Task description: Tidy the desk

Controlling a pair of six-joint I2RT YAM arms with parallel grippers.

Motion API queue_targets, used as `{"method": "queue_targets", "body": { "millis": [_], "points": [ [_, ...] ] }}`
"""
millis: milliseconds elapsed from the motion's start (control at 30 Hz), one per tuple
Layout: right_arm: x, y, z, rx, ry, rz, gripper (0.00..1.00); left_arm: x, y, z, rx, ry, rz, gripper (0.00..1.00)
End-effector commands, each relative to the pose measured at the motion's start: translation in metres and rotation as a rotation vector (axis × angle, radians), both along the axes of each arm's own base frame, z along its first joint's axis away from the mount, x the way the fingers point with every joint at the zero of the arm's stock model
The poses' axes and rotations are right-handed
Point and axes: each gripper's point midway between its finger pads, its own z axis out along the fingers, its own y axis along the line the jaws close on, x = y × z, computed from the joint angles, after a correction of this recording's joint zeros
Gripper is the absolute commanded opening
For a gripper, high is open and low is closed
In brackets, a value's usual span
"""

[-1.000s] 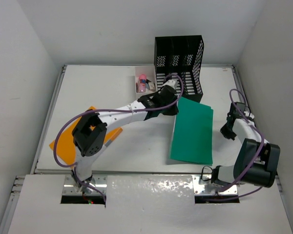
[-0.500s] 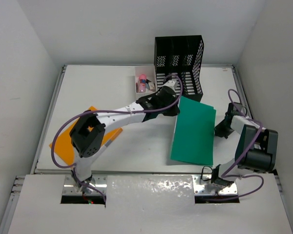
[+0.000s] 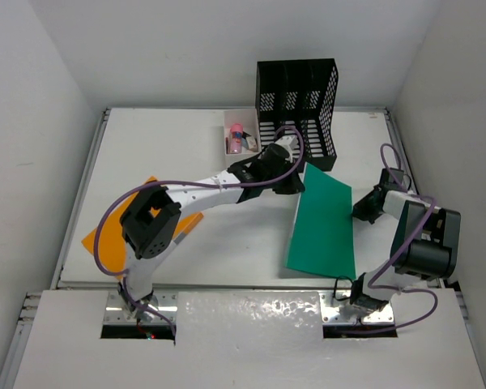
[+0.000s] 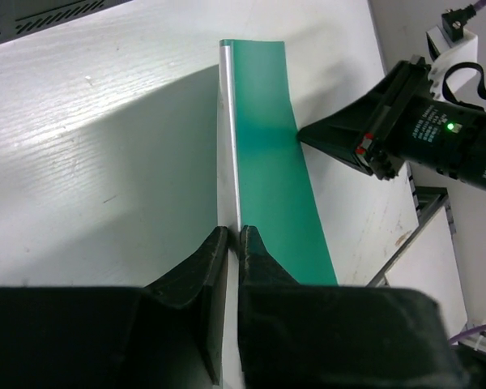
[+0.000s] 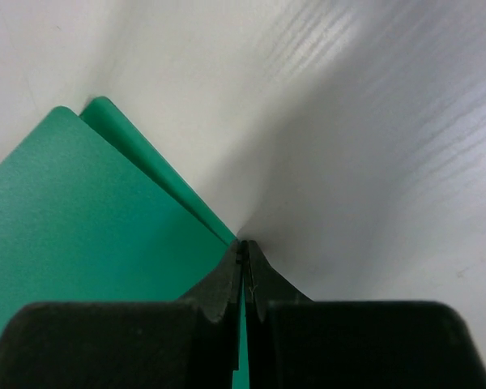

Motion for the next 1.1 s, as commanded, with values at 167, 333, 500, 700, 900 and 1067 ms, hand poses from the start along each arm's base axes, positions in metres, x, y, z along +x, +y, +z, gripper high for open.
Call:
{"method": "queue_targets", "body": {
  "millis": [167, 333, 500, 700, 900, 1067],
  "points": [
    [-0.060, 0.026, -0.043, 0.091, 0.231, 0.024, 0.00, -0.017, -0.032, 0.013, -0.131, 0.005, -0.127, 0.20],
    [-0.058, 0.026, -0.042, 0.088, 0.225, 0.027, 0.00, -0.020, -0.029, -0.004, -0.103, 0.031, -0.129, 0.26],
    [-0.058, 0.027, -0.042, 0.095, 0.223, 0.031, 0.00, -0.017, -0.032, -0.017, -0.066, 0.049, -0.139, 0.26],
    [-0.055, 0.029, -0.041, 0.108, 0.212, 0.031, 0.00, -0.004, -0.038, -0.047, 0.048, 0.074, -0.146, 0.26],
    [-0.053, 0.032, -0.038, 0.124, 0.199, 0.033, 0.00, 0.001, -0.030, -0.094, 0.196, 0.144, -0.149, 0.26],
    [-0.050, 0.033, -0.036, 0.135, 0.189, 0.031, 0.00, 0.004, -0.036, -0.102, 0.185, 0.185, -0.166, 0.15]
  ]
}}
